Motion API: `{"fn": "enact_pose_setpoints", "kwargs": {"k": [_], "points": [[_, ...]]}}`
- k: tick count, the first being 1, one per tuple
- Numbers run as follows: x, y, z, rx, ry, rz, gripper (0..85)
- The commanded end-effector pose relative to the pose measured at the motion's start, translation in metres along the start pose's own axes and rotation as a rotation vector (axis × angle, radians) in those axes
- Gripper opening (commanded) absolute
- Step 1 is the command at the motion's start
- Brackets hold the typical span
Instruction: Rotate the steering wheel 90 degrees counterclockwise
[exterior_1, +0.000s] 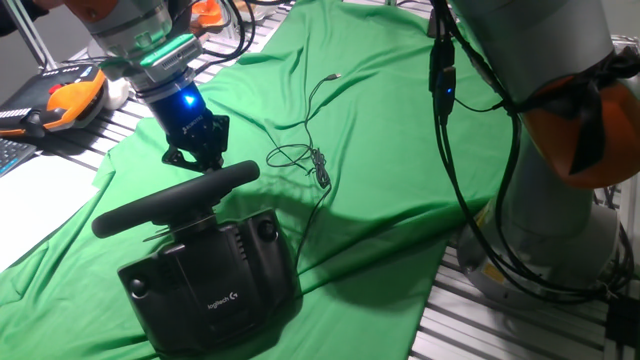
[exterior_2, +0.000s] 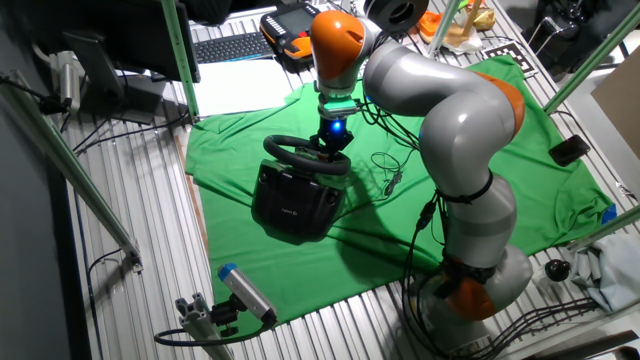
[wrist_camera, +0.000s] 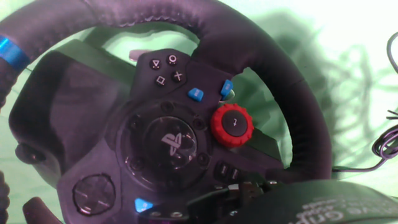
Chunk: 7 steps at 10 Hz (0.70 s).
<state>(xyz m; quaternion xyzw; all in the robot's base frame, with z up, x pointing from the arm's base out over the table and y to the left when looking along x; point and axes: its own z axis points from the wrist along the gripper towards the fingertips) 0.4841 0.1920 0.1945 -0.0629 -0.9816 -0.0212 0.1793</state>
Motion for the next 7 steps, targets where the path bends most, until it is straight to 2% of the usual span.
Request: {"fn": "enact_pose_setpoints", "kwargs": {"k": [1,4,5,7], "points": [[0.002,0.0,-0.002,0.0,0.007,0.001,0.0],[0.017,-0.001,-0.005,0.01,0.013,0.017,0.0],[0.018,-0.002,-0.004,0.01,0.014,0.017,0.0],[0.017,-0.003,0.0,0.025,-0.008,0.016,0.0]]}}
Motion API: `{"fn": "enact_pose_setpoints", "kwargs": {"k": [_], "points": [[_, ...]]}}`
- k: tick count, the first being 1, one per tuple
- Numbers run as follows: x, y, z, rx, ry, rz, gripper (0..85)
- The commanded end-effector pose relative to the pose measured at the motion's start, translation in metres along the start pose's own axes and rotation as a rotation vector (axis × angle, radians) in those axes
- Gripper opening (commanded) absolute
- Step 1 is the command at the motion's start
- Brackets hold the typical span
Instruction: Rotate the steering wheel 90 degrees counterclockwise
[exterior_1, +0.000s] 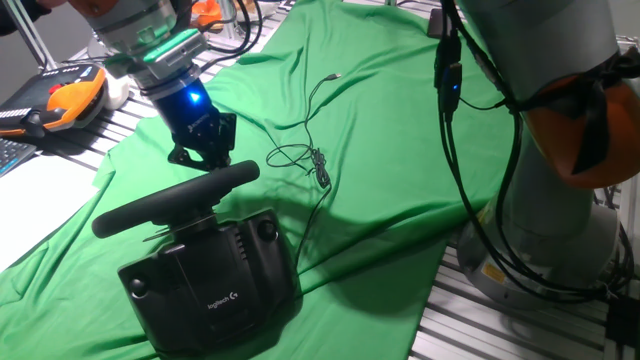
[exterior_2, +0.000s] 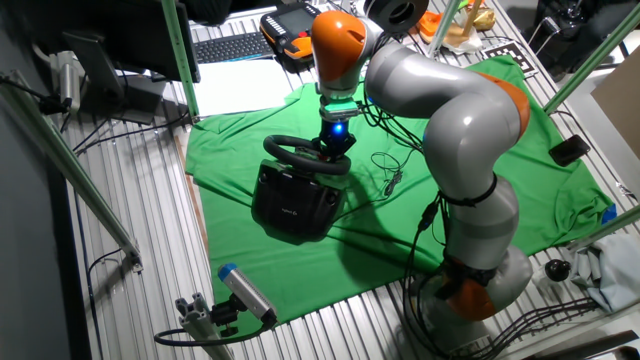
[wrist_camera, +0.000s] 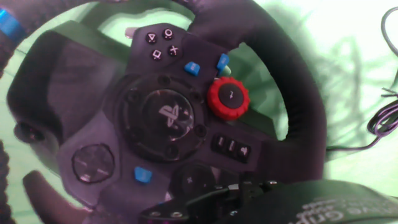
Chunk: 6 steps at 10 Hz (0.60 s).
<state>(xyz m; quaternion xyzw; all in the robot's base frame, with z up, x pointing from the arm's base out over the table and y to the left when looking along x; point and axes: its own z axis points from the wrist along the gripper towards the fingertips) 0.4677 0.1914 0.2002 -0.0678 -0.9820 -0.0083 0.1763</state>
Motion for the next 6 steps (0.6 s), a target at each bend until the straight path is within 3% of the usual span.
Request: {"fn": "enact_pose_setpoints", "kwargs": {"k": [1,6], "points": [[-0.0005,-0.0014,0.0009,-0.002,-0.001,0.0,0.0],[-0.0097,-0.0016,0.0056,-0.003,-0.018,-0.013,0.0]]}}
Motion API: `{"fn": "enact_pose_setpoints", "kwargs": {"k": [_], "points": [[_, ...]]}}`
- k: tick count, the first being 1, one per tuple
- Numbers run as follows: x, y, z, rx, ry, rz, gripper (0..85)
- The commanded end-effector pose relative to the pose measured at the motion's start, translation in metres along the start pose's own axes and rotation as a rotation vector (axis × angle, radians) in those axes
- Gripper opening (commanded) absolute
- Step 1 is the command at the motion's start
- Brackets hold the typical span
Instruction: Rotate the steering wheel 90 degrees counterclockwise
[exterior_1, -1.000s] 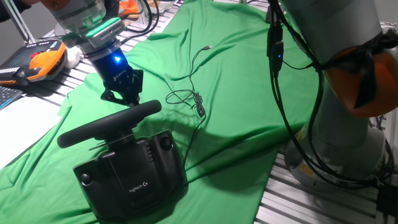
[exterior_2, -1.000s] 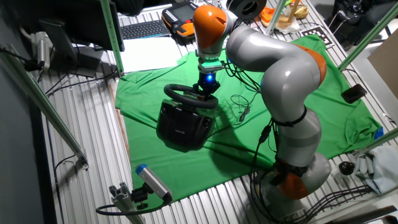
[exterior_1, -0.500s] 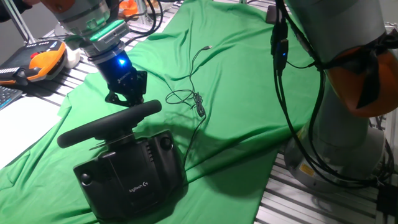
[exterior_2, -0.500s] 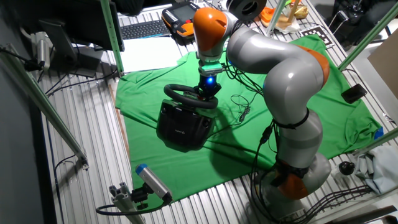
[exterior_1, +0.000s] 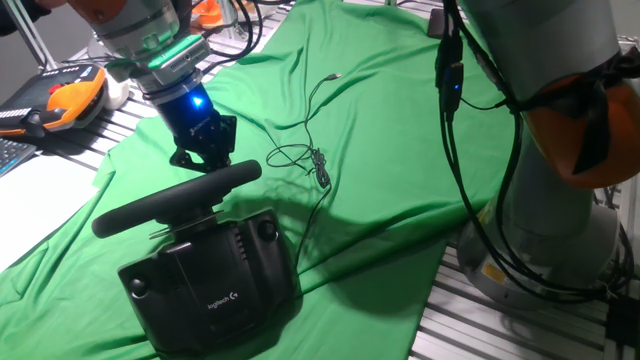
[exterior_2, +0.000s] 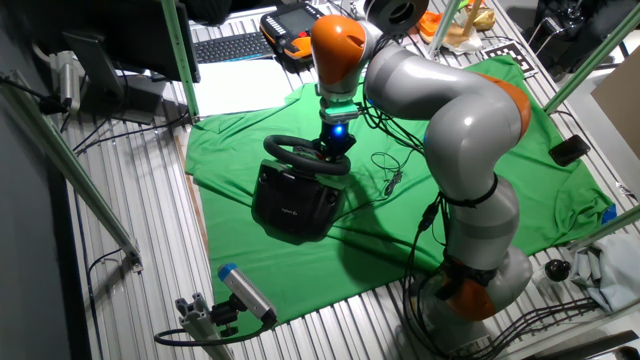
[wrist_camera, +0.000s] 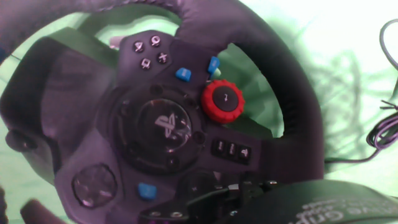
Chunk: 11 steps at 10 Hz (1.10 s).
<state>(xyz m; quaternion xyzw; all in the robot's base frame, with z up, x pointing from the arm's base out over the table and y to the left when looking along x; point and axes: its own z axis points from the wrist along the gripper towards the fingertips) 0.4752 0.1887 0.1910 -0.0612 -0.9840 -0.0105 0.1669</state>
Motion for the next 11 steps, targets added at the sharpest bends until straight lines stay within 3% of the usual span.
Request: {"fn": "enact_pose_setpoints", "kwargs": {"k": [1,9,11], "points": [[-0.002,0.0,0.001,-0.001,-0.001,-0.003,0.0],[-0.021,0.003,0.004,-0.013,-0.01,-0.026,0.0],[-0.018,0.004,0.0,-0.015,-0.002,-0.025,0.0]]}}
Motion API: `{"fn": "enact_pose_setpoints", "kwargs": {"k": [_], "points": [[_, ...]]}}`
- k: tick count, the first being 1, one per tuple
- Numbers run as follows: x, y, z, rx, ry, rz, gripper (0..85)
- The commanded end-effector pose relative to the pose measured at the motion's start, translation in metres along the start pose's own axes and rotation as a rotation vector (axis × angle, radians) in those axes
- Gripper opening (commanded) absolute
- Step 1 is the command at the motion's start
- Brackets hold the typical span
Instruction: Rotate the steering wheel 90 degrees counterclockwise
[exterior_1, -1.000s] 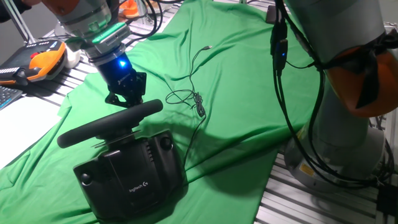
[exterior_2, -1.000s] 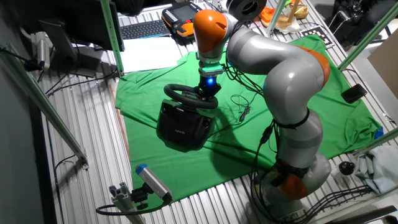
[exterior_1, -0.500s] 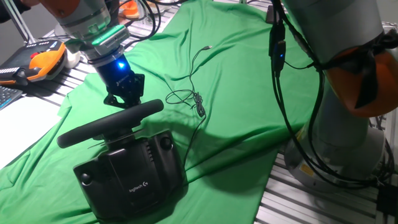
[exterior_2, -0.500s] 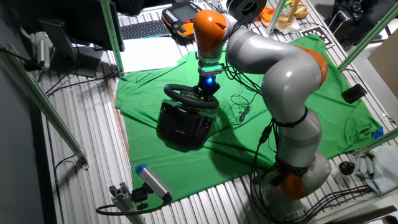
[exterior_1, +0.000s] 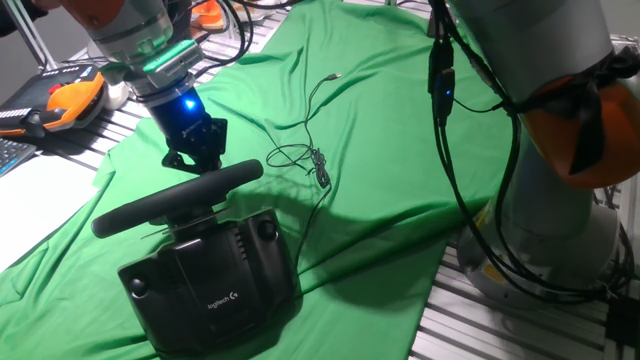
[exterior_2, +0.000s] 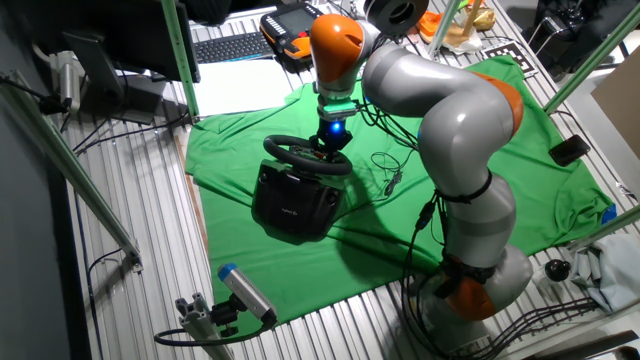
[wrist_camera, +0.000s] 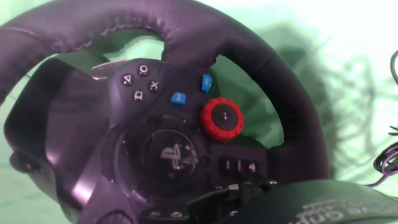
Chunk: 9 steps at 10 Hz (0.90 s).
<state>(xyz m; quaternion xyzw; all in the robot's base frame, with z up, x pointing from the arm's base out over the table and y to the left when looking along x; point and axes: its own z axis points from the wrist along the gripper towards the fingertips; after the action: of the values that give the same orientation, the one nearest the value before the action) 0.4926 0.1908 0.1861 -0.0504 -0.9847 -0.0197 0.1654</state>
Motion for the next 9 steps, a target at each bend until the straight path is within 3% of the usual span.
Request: {"fn": "enact_pose_setpoints", "kwargs": {"k": [1,4,5,6,7,9], "points": [[0.001,-0.001,-0.005,0.0,-0.002,-0.001,0.0],[-0.005,-0.013,-0.037,-0.021,-0.003,-0.046,0.0],[-0.006,-0.017,-0.047,-0.025,-0.036,-0.068,0.0],[-0.006,-0.022,-0.055,0.01,-0.098,-0.105,0.0],[-0.007,-0.025,-0.063,0.013,-0.151,-0.129,0.0],[-0.007,-0.034,-0.076,0.034,-0.17,-0.145,0.0]]}}
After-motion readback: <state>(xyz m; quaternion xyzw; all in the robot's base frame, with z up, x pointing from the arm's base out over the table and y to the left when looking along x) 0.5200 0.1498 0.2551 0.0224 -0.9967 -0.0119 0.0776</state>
